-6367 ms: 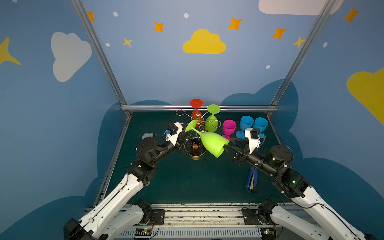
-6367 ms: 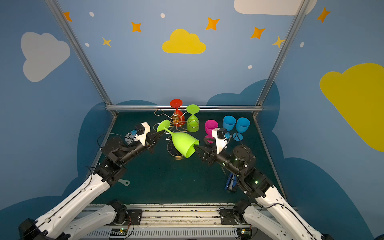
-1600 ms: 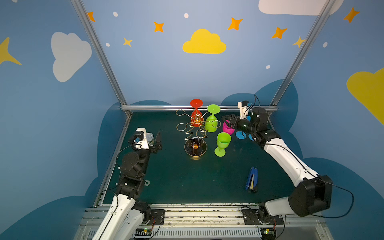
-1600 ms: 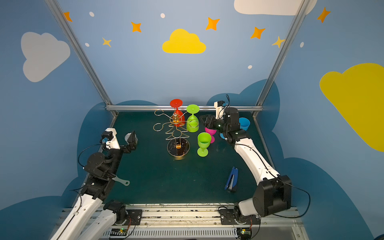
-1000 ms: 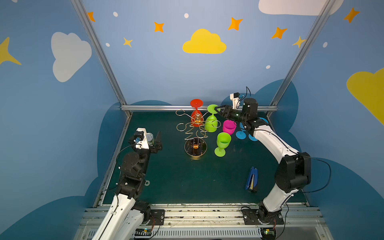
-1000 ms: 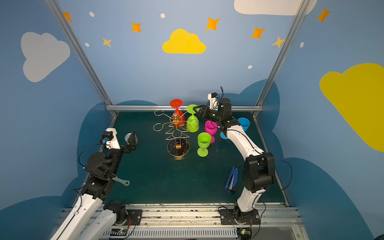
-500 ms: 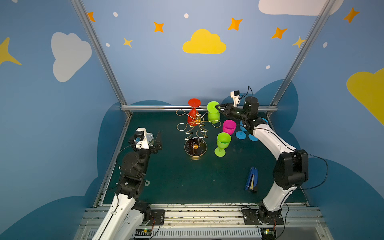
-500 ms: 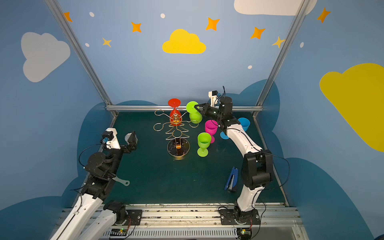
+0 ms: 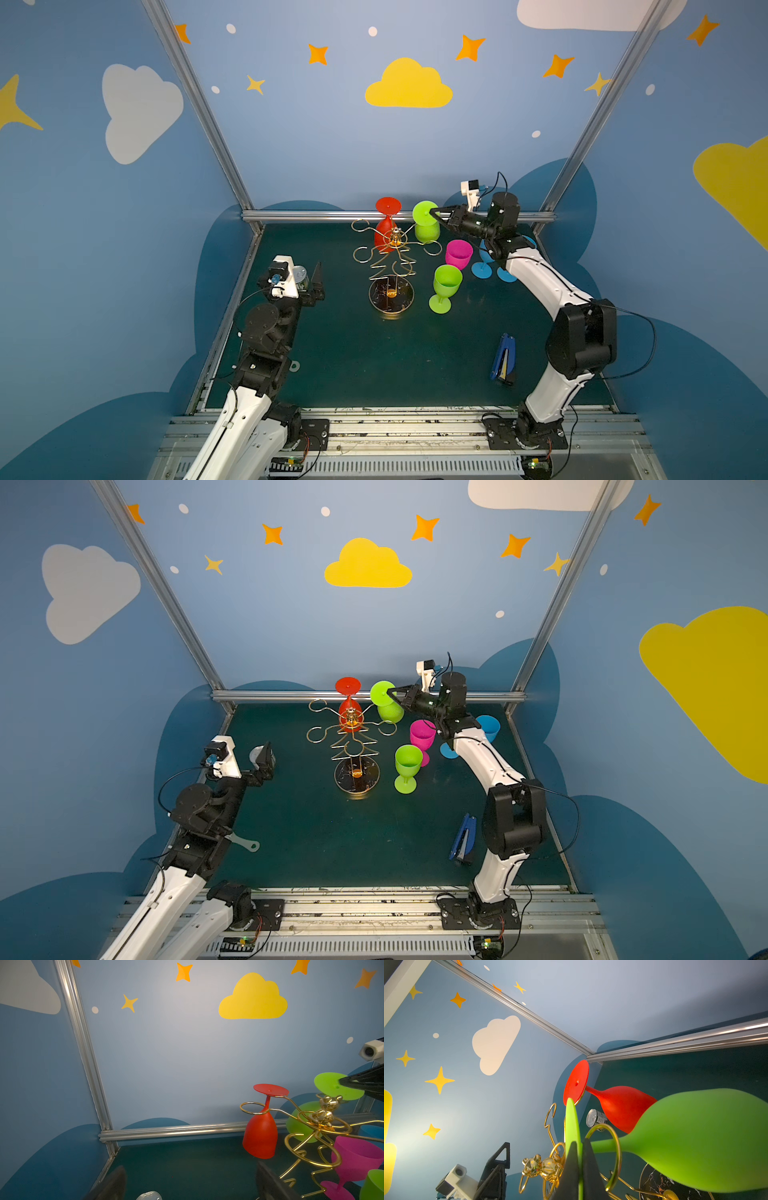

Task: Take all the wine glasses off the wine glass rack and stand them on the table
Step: 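Reach the right gripper to the foot of the remaining hanging green glass, then close the right gripper on the green glass foot and pull it off the rack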

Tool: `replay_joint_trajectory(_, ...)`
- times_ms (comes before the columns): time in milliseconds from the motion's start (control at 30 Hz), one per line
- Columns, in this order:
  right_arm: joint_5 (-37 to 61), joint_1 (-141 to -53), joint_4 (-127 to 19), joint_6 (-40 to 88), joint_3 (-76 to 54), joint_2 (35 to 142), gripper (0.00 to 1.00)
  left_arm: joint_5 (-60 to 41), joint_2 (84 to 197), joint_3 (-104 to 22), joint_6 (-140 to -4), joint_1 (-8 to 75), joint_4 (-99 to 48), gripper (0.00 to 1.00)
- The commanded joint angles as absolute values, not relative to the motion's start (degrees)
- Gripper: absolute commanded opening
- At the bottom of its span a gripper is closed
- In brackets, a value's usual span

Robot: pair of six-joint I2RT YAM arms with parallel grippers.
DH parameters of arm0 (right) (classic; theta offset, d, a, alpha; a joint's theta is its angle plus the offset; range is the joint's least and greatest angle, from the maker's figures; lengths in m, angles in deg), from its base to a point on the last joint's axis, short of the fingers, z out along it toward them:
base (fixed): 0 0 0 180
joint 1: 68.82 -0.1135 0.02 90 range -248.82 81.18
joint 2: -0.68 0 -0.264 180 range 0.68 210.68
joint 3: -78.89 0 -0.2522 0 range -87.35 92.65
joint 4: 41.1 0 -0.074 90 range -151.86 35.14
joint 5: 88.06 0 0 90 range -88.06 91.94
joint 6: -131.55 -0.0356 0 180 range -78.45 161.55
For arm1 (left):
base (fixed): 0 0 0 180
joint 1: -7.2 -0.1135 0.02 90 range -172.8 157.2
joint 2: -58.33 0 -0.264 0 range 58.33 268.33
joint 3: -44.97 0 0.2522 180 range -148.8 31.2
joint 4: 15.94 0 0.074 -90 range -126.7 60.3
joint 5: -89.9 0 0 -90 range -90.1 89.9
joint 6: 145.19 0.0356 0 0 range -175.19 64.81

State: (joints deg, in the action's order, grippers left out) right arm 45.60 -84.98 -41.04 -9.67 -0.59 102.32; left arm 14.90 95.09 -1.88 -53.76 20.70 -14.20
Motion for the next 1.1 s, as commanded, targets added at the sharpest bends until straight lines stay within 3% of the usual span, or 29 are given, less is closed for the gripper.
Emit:
replay_joint_trajectory(0, 47.5, -84.9, -38.2, -10.7, -0.9, 101.5, 0.00, 14.8, 94.8, -1.6, -54.3, 20.4, -13.3, 0.95)
replay_joint_trajectory(700, 49.9, -88.6, -38.0, -10.4, -4.1, 99.7, 0.00, 14.7, 94.8, -1.6, -54.4, 20.4, -13.3, 0.96)
replay_joint_trajectory(1067, 46.1, -87.8, -41.0, -7.1, -8.9, 93.1, 0.00, 14.5, 94.6, -1.6, -54.7, 20.4, -13.3, 0.96)
